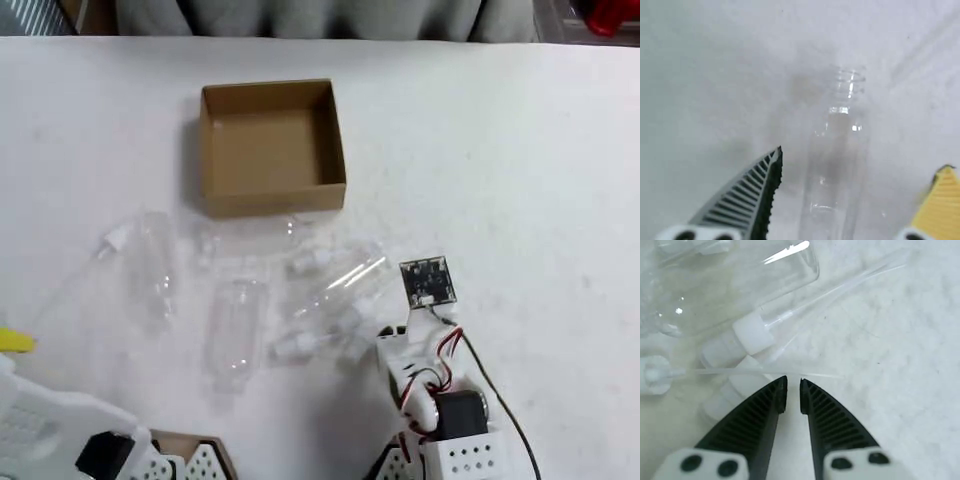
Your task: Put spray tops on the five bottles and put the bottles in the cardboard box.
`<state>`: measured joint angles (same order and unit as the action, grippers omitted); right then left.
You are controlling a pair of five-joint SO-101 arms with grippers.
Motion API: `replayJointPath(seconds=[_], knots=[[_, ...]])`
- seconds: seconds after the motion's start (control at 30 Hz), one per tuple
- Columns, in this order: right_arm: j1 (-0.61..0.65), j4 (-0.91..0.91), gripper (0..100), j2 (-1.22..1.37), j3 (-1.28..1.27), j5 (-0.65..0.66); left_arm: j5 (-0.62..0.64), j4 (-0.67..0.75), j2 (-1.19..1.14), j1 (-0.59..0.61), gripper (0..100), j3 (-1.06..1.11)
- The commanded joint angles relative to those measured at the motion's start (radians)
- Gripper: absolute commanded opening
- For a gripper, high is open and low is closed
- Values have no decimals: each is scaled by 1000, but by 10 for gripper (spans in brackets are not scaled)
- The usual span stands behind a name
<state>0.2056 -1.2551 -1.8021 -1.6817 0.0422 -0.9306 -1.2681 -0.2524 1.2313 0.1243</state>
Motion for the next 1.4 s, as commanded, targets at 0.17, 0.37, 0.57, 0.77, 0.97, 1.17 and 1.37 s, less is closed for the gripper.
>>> replayJointPath(seconds=[0.17,0.37,0.57,0.77,0.97,1.17,1.37], knots=[[-7,-8,15,2,-9,0,-77,-15,44,-16,315,-41],[-7,-8,15,2,-9,0,-86,-5,44,-38,354,20],[-7,-8,15,2,-9,0,-83,120,44,-48,354,91],[-7,-8,15,2,-9,0,-78,236,44,-67,354,160],[-7,-8,15,2,-9,0,-80,242,44,-74,324,164],[-7,-8,15,2,-9,0,-83,207,44,-71,172,161],[-7,-8,15,2,-9,0,-77,141,45,-74,173,152]])
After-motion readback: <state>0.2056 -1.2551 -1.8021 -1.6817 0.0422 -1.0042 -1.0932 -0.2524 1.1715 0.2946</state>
